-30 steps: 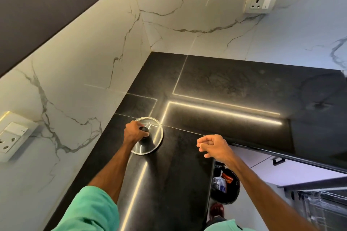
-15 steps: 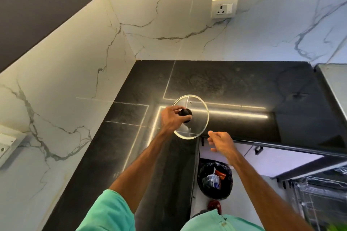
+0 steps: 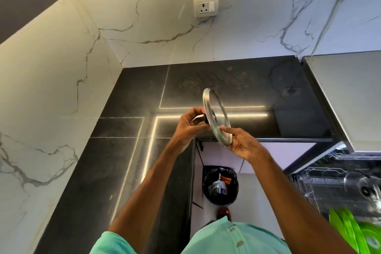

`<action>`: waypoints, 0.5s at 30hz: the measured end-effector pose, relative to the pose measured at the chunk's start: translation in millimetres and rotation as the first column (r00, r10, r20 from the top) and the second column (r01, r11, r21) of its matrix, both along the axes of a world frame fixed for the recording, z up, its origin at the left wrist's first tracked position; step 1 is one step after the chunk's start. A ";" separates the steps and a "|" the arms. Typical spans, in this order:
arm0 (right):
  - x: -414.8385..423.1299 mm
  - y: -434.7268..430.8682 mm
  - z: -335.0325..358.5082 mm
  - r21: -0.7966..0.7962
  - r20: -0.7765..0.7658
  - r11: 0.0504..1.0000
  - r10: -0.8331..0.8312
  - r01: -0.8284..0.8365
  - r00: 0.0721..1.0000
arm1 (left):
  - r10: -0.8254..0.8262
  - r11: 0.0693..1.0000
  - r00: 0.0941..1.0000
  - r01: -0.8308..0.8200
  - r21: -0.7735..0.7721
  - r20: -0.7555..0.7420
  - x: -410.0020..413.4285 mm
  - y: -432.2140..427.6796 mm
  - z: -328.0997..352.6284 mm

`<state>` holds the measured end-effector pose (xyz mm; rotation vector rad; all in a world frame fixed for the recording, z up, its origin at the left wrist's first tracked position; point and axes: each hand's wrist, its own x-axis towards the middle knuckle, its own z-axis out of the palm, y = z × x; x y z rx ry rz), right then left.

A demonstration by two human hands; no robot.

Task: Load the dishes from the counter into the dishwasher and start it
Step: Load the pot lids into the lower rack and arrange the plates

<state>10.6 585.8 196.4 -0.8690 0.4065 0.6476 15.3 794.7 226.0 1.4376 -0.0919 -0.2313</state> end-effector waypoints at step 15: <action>-142.2 -185.1 -26.2 -0.333 0.150 0.882 -0.300 0.333 0.942 | -0.163 0.985 0.918 0.170 -0.012 -0.362 -86.0 -135.5 -36.2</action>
